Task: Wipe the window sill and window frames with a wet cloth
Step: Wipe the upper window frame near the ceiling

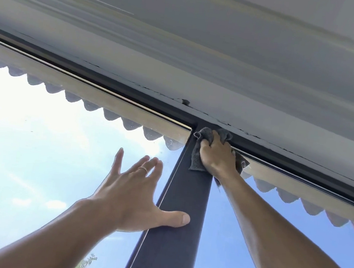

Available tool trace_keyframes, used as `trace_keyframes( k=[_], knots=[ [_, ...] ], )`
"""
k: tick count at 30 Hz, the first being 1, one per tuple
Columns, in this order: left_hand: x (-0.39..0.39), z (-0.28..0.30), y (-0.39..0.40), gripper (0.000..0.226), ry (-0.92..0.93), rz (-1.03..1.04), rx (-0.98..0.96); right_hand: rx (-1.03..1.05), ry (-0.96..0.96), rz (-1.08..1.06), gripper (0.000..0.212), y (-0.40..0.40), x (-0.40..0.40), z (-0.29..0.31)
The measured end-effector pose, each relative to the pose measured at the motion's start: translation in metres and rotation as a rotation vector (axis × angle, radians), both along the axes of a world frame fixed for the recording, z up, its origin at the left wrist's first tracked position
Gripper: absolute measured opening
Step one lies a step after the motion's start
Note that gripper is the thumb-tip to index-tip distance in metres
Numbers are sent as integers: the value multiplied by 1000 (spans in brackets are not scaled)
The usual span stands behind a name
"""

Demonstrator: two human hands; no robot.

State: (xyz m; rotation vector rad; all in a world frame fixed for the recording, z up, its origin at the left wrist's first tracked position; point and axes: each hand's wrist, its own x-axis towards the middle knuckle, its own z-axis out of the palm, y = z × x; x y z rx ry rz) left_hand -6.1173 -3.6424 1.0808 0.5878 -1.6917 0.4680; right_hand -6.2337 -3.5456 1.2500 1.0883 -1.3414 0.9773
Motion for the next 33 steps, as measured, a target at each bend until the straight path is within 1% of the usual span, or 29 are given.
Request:
trace_keyframes(
  k=[2,4,6,7,10,12,15,17,20,22,23,28,31,33],
  knots=[
    [0,-1,2,128,12,2,-3,34,10,2,59,-2,2,-16],
    [0,-4,4,126,16,6,-16,76,53,14,57,0,-5,-45],
    [-1,-5,4,123,27,13,-23,101,80,-16,56,2,-11,-61],
    [-1,-6,4,122,34,21,-22,102,90,-32,56,1,-12,-56],
    [-2,-9,9,119,58,22,3,52,35,-1,58,-1,-3,-32],
    [-1,-11,14,116,72,17,15,38,17,24,59,-2,2,-32],
    [-1,-14,18,114,77,34,16,65,110,3,59,-3,-9,-79],
    [-3,-18,19,108,73,41,28,109,159,-39,59,-2,-19,-107],
    [-8,-30,22,93,74,24,47,104,166,-46,57,0,-19,-90],
    [-11,-40,22,91,102,-17,71,109,119,-24,59,1,-12,-77],
    [-12,-45,23,92,114,-33,91,120,112,-20,61,2,-10,-80],
    [-17,-61,18,95,148,-76,114,227,243,-56,65,9,-27,-153],
    [-22,-71,18,91,174,-98,113,215,248,-84,64,11,-29,-138],
    [-23,-79,18,95,175,-110,114,196,173,-75,64,8,-19,-123]
  ],
)
